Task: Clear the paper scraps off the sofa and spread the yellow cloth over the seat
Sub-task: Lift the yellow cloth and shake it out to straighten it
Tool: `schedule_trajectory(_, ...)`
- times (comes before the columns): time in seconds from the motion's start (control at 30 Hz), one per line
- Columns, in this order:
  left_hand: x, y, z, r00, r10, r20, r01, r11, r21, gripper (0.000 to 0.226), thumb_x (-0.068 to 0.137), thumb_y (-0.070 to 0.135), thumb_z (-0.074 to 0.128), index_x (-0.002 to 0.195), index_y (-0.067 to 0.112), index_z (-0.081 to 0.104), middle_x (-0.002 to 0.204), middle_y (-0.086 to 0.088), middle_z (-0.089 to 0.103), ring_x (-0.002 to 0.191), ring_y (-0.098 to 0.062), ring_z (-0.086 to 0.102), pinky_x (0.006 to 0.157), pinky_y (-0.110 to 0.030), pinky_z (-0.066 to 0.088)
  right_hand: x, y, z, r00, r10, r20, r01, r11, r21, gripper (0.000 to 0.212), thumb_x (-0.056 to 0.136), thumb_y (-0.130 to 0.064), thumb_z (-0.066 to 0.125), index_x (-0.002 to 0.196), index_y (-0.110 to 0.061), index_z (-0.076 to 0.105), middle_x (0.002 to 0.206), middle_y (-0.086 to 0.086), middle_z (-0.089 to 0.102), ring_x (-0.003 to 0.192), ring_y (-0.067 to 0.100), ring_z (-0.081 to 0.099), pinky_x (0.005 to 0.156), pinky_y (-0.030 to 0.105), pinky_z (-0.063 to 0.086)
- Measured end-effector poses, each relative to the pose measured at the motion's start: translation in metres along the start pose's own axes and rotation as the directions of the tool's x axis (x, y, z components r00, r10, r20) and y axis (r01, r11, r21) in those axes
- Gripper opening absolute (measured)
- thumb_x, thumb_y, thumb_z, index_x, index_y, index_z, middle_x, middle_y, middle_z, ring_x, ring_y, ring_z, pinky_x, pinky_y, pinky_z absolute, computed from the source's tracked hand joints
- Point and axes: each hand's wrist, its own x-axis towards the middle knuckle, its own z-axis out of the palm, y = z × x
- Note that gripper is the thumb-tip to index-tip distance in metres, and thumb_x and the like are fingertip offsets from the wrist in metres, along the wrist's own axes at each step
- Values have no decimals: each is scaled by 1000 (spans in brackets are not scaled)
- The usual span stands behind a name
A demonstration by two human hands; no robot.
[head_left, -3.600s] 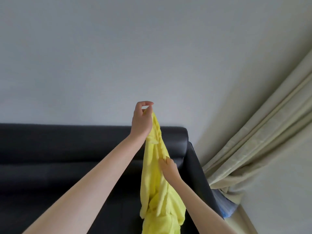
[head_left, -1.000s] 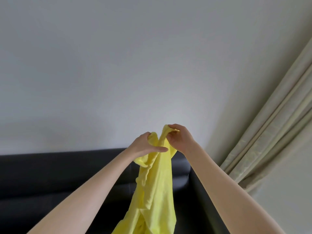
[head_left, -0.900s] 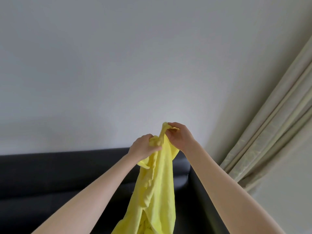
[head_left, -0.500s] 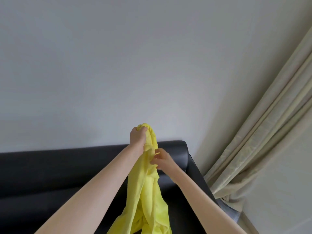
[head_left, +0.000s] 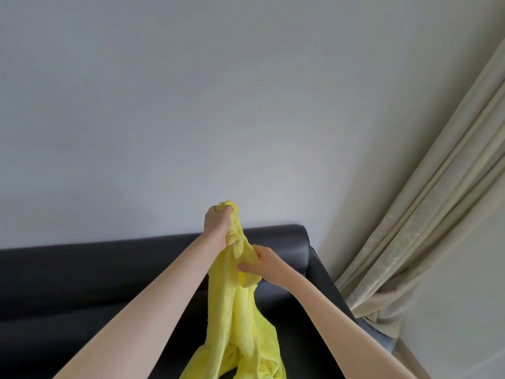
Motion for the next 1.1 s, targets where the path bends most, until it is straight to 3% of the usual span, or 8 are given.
schedule_trajectory(0.13,6,-3,-12,998,-4,-55,3,1000,-8,33,94,22,48,123,9,49,108,-11,52,98,-30,52,89,-43,49,-5,4,-18,997,52,61,-55,997,49,31,80,-37,72,96,-13,62,89,1,63,80,13,60,74,28,50)
schedule_trajectory(0.3,12,-12,-25,998,-27,-60,29,999,37,40,93,27,52,125,5,51,108,-11,53,98,-29,53,85,-41,47,-10,6,-49,988,131,-78,-56,786,615,17,85,-25,70,96,-14,64,89,0,68,81,12,67,77,28,54)
schedule_trajectory(0.37,11,-16,-25,998,-56,-14,57,996,68,46,91,31,58,127,5,51,113,-12,56,102,-30,55,85,-40,48,-8,-2,-57,982,135,-132,-7,726,687,22,86,-25,70,102,-11,65,89,1,70,81,14,67,77,29,55)
schedule_trajectory(0.5,3,-22,-15,992,-76,97,68,995,78,43,89,27,61,124,3,53,116,-17,61,105,-32,60,91,-42,52,-3,-26,-54,954,114,-276,53,846,531,14,86,-23,69,93,-12,65,85,2,69,77,13,66,72,24,57)
schedule_trajectory(0.6,-6,-25,-5,974,-82,211,73,996,47,23,88,8,59,109,-1,56,88,-14,60,83,-27,60,74,-35,51,2,-36,-45,923,40,-383,94,941,325,16,86,-18,68,84,-4,60,77,7,58,71,18,54,66,30,50)
schedule_trajectory(0.73,-20,-29,4,936,-97,339,107,994,-9,13,84,-3,55,93,5,48,72,-9,48,65,-19,51,64,-26,47,2,-32,-34,934,-47,-355,115,978,174,23,85,-20,67,73,-6,53,67,5,44,68,18,38,65,33,32)
schedule_trajectory(0.87,-27,-36,7,920,-110,375,161,981,-107,18,84,-4,50,101,3,49,81,-12,50,69,-19,50,68,-25,46,-4,-24,-31,935,-107,-338,124,992,29,14,86,-20,63,82,-7,65,73,1,60,69,15,49,67,30,40)
schedule_trajectory(1.1,-32,-37,2,925,-164,343,292,884,-364,11,86,-5,47,81,2,53,81,-13,51,71,-19,55,67,-24,51,-14,-16,-34,935,-187,-303,162,981,-107,9,88,-15,60,88,-21,66,81,-7,66,72,4,57,69,14,43)
